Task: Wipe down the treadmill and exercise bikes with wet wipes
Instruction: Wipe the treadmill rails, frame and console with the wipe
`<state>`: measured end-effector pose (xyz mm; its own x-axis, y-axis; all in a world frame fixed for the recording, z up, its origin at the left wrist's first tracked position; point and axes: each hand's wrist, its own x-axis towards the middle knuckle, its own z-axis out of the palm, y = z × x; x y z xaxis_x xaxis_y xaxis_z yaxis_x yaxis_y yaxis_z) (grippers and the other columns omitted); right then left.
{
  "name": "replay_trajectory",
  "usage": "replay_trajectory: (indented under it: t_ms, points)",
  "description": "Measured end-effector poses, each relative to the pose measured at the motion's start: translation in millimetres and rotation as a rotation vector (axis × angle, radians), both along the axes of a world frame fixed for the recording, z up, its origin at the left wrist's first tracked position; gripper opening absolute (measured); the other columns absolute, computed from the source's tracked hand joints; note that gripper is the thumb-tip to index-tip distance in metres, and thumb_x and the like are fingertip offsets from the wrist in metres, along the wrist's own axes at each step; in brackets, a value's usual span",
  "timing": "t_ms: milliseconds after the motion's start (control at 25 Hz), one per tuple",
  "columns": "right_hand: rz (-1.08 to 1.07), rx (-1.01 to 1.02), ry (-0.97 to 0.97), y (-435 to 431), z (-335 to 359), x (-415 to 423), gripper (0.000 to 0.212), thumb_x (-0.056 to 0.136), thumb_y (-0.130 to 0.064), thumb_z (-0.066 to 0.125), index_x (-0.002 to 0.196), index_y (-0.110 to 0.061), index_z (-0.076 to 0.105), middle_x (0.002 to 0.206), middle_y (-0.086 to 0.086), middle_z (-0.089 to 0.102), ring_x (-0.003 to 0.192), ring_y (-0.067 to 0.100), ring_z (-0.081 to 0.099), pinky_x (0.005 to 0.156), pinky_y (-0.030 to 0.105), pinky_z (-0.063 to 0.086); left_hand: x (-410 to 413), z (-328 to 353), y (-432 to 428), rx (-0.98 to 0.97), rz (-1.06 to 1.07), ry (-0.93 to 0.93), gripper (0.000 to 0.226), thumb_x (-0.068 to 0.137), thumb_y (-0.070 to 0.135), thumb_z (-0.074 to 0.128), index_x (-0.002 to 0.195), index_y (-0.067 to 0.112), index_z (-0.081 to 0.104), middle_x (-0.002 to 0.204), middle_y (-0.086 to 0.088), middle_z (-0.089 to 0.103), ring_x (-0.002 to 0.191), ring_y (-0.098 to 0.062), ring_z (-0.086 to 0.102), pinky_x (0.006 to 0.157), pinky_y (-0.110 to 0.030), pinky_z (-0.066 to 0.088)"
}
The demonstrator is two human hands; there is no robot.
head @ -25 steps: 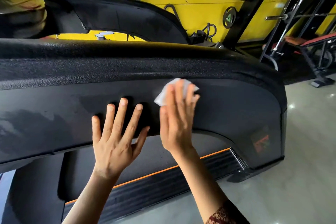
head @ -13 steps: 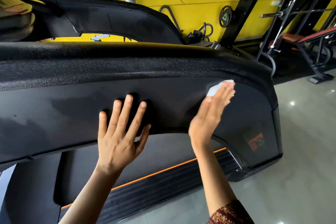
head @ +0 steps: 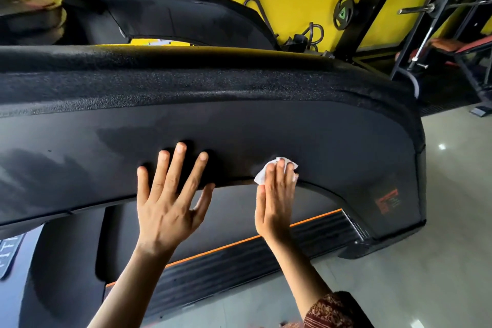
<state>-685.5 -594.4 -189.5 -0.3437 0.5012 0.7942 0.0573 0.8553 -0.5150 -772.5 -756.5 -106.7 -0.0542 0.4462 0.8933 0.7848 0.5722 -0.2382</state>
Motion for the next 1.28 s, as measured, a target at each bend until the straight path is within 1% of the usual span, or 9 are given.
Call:
replay_trajectory:
  t_ms: [120,280,400,600,720,840,1000,1120,1280]
  points:
    - [-0.031,-0.168,0.01,-6.2,2.0,2.6,0.051,0.105,-0.032,0.015,0.153,-0.025,-0.001,0.16,-0.009,-0.007,0.148,0.02,-0.003,0.119,0.035,0.001,-5.4,-0.9,-12.0,0.003,-0.001,0.005,0.055,0.093,0.036,0.055,0.142,0.019,0.036,0.161,-0.005,0.007,0.135,-0.031,0.026,0.102,-0.048,0.025]
    - [0.204,0.281,-0.055,-62.0,34.7,-20.4,0.051,0.104,-0.033,0.024,0.152,-0.017,0.017,0.16,-0.005,0.01,0.148,0.024,0.006,0.117,0.039,0.013,-16.7,-0.3,-35.1,0.007,-0.003,-0.004,0.058,0.093,0.035,0.054,0.146,0.022,0.034,0.161,-0.005,0.008,0.138,-0.031,0.026,0.104,-0.046,0.025]
    - [0.2,0.435,-0.016,-66.3,71.4,-34.5,0.042,0.104,-0.027,0.027,0.141,-0.011,0.037,0.15,0.004,0.032,0.147,0.021,0.013,0.114,0.038,0.016,-27.2,6.0,-57.8,0.043,0.048,0.003,0.062,0.095,0.036,0.051,0.15,0.023,0.027,0.161,-0.004,0.008,0.147,-0.023,0.014,0.114,-0.042,0.016]
    - [0.054,0.294,-0.025,-52.4,63.9,-22.9,0.039,0.104,-0.023,0.023,0.139,-0.009,0.033,0.154,0.002,0.018,0.144,0.031,0.017,0.113,0.037,0.015,-34.7,10.3,-82.0,0.091,0.097,-0.053,0.066,0.094,0.036,0.051,0.152,0.024,0.022,0.161,-0.003,0.004,0.148,-0.022,0.009,0.118,-0.041,0.01]
    - [0.245,0.512,-0.08,-94.0,58.4,-34.0,0.037,0.102,-0.021,0.031,0.135,-0.007,0.043,0.15,0.004,0.037,0.142,0.028,0.026,0.109,0.037,0.023,-37.5,11.3,-92.2,0.099,0.101,-0.065,0.068,0.093,0.035,0.051,0.152,0.023,0.021,0.161,-0.002,0.004,0.148,-0.023,0.01,0.118,-0.04,0.01]
    - [0.211,0.626,-0.012,-104.6,103.5,-56.8,0.038,0.102,-0.022,0.036,0.137,-0.011,0.043,0.145,0.0,0.037,0.146,0.015,0.015,0.117,0.035,0.01,-40.3,17.4,-96.8,0.108,0.108,-0.077,0.069,0.092,0.035,0.05,0.152,0.023,0.02,0.162,-0.002,0.001,0.148,-0.023,0.01,0.118,-0.039,0.009]
    - [0.019,0.507,0.077,-69.9,119.3,-50.9,0.039,0.103,-0.021,0.032,0.142,-0.016,0.032,0.156,0.003,0.025,0.147,0.018,0.009,0.117,0.038,0.01,-37.4,26.6,-92.3,0.159,0.106,-0.137,0.056,0.094,0.036,0.047,0.146,0.023,0.028,0.158,-0.012,0.008,0.148,-0.02,0.004,0.119,-0.038,0.006]
    - [0.075,0.398,0.069,-77.6,99.4,-44.0,0.039,0.104,-0.021,0.029,0.142,-0.013,0.028,0.152,0.008,0.025,0.148,0.023,0.006,0.117,0.04,0.012,-35.6,26.6,-90.1,0.163,0.103,-0.153,0.055,0.094,0.035,0.046,0.144,0.022,0.029,0.154,-0.015,0.012,0.148,-0.019,0.003,0.119,-0.038,0.005]
    - [0.104,0.652,0.016,-91.8,134.0,-54.7,0.041,0.102,-0.024,0.039,0.142,-0.015,0.038,0.15,-0.002,0.033,0.146,0.015,0.015,0.117,0.043,0.012,-38.4,31.6,-86.4,0.158,0.113,-0.113,0.058,0.092,0.035,0.046,0.145,0.022,0.027,0.154,-0.016,0.01,0.148,-0.02,0.003,0.119,-0.039,0.004]
